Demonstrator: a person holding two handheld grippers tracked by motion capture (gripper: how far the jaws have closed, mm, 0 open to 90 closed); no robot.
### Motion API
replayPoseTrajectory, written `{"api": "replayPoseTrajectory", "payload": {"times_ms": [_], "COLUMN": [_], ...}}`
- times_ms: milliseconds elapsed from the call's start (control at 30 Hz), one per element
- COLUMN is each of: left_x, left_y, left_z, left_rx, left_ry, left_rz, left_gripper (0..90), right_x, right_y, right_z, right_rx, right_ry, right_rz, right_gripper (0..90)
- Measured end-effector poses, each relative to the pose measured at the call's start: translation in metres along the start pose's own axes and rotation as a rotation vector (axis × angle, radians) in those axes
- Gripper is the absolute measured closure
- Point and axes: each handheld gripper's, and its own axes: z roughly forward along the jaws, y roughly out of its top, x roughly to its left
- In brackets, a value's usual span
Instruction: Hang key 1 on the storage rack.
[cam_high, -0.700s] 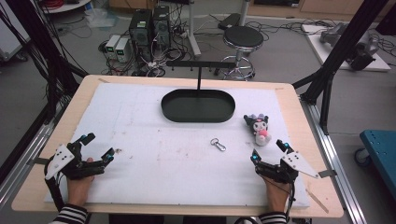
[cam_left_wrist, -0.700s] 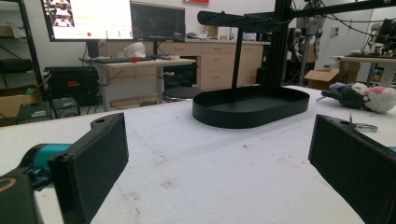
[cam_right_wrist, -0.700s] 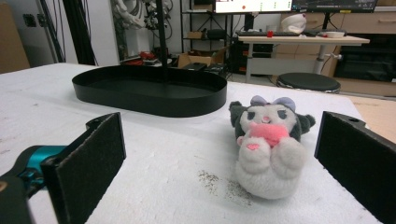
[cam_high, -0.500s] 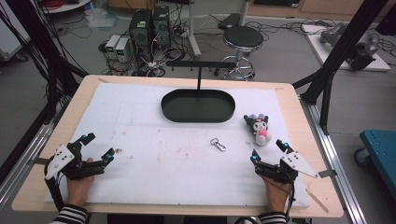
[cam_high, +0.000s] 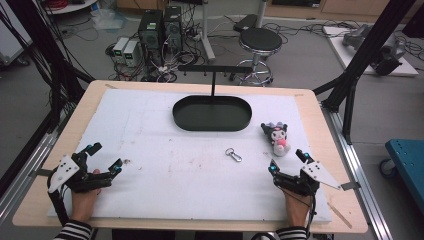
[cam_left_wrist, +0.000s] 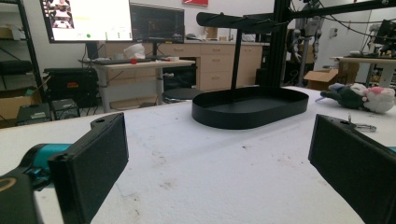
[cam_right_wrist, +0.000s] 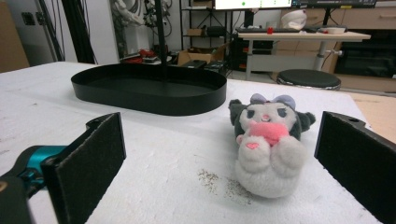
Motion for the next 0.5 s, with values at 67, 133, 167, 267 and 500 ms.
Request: {"api": "replayPoseTrajectory", "payload": {"times_ms": [67,133,167,267,500], "left_x": [0.0,0.001,0.001,0.001,0.0], "left_y": [0.0,0.0,0.0,0.0,0.0], "left_z": [0.0,0.0,0.0,0.0,0.0], "left_rx": [0.006,0.006,0.005,0.006,0.007], "left_ry": [-0.001,-0.001,0.0,-0.001,0.0], "left_rz": [-0.002,-0.004,-0.006,-0.004,-0.001], "left_gripper": [5.2,5.3,5.3,5.3,5.3], "right_x": [0.0,0.0,0.0,-0.001,-0.007], "right_y": [0.002,0.01,0.015,0.033,0.059], "right_z": [0.0,-0.002,-0.003,-0.004,0.002], "right_rx": [-0.004,-0.015,-0.02,-0.01,0.073], "right_ry": [-0.003,-0.004,-0.004,-0.007,-0.008], "right_rz": [-0.009,-0.014,-0.02,-0.034,-0.054], "right_gripper": [1.0,1.0,1.0,1.0,1.0]}}
